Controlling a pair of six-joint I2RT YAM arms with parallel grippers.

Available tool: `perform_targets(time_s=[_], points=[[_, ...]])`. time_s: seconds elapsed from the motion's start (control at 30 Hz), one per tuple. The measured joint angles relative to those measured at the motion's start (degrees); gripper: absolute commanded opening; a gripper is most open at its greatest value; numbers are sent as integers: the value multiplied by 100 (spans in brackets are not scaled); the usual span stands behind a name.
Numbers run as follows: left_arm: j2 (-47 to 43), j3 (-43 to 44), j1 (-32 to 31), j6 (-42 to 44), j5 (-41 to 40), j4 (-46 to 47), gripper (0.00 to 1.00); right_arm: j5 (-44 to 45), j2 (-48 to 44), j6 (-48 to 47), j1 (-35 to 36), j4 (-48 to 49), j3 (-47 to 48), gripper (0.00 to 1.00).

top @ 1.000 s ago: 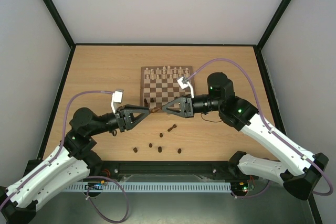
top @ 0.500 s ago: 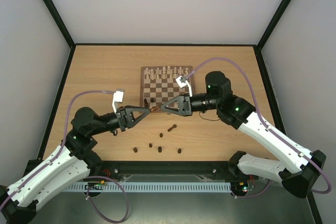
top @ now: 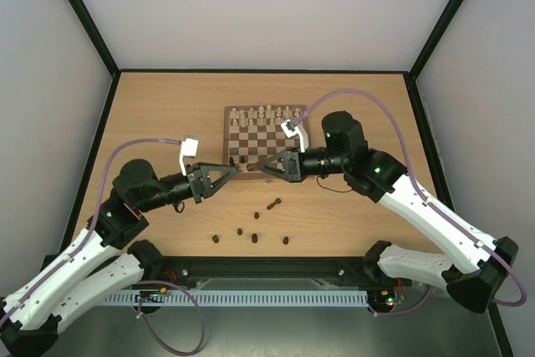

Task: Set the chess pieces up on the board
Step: Pick up the chess piece at the center of the board, then place the chess piece on the chessboard.

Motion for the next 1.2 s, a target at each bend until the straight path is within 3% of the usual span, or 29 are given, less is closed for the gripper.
perform_targets(time_s=[0.33,0.67,0.97,1.2], points=[[769,1185,190,881,-1082,-2085,3,1832,402,-756,0,-1541,702,11],[1449,1270,304,1300,-1768,-3071,3,4092,2406,-1292,-2,-2863,2055,12],[1478,1270,494,1587,-1919,-3324,3,4730,4378,-1591,-4,-3412,3512,11],[1475,1213,695,1762,-1860,-3366,3,4767,4966,-1670,24,-3593,3827,12]])
